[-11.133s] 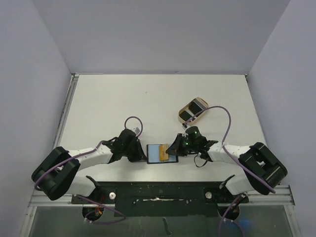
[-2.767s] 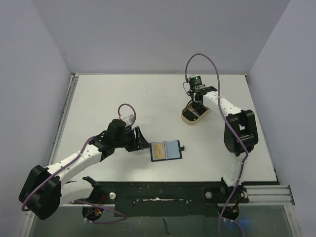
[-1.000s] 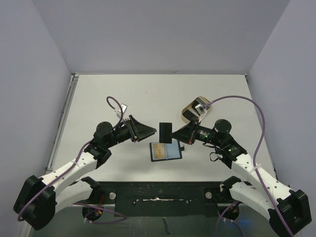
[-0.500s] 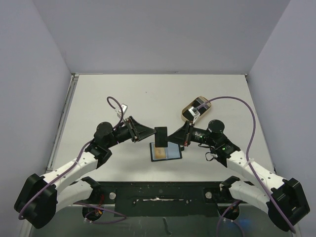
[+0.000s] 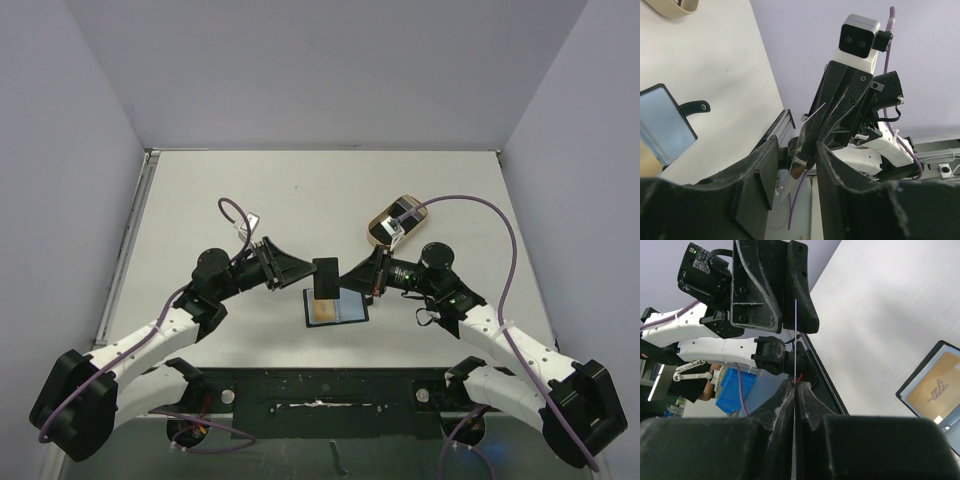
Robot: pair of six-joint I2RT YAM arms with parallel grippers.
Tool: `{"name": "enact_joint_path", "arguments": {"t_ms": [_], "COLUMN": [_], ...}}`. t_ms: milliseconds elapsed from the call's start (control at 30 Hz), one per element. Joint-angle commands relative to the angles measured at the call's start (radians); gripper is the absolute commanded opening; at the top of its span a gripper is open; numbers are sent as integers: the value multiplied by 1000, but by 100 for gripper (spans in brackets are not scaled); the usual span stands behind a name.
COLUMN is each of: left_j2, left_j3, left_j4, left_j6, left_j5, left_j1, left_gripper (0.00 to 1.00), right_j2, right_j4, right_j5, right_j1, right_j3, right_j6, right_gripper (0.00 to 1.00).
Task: Put the credit cards into the card holder
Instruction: Pick up the credit card from the storage box, then insert the credit card into the card holder.
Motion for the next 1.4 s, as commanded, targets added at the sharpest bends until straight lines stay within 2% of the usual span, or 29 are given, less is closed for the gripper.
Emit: {"name": "enact_joint_path", "arguments": {"t_ms": [0,67,333,433,533,600,700,867,1000,1100,1233,1367], "left_j2": [-2,0,12,30,37,32,28,39,52,85,158,224], "left_j3": [1,4,-17,-24,-25,-26,-26,-15,2,7,27,36], "left_j4": [68,71,112,137,140,113,51,-41,-139,-156,-168,-165], "left_j6": [15,17,14,11,12,28,62,129,175,188,198,209], "left_j5": [18,20,34,53,55,44,13,-34,-107,-116,-105,-92], "left_j1": [4,3,3,2,2,3,3,1,2,4,1,1], "left_gripper": [32,29,1,0,0,0,0,0,0,0,0,0], "right_j2": [-4,4,31,43,45,37,20,-5,-33,-37,14,81], "right_j4": [68,80,73,65,29,-22,-130,-281,-517,-625,-680,-665], "right_j5": [-16,-20,-26,-23,-4,22,74,148,366,525,622,663], "right_j1": [9,9,10,10,10,10,6,-30,-33,-32,-28,-13], "right_j3": [10,4,0,2,11,20,35,48,109,127,128,113], "right_j6": [15,25,22,19,6,-12,-47,-103,-211,-276,-307,-327], "right_gripper": [0,0,2,8,20,28,32,47,49,49,51,52]}}
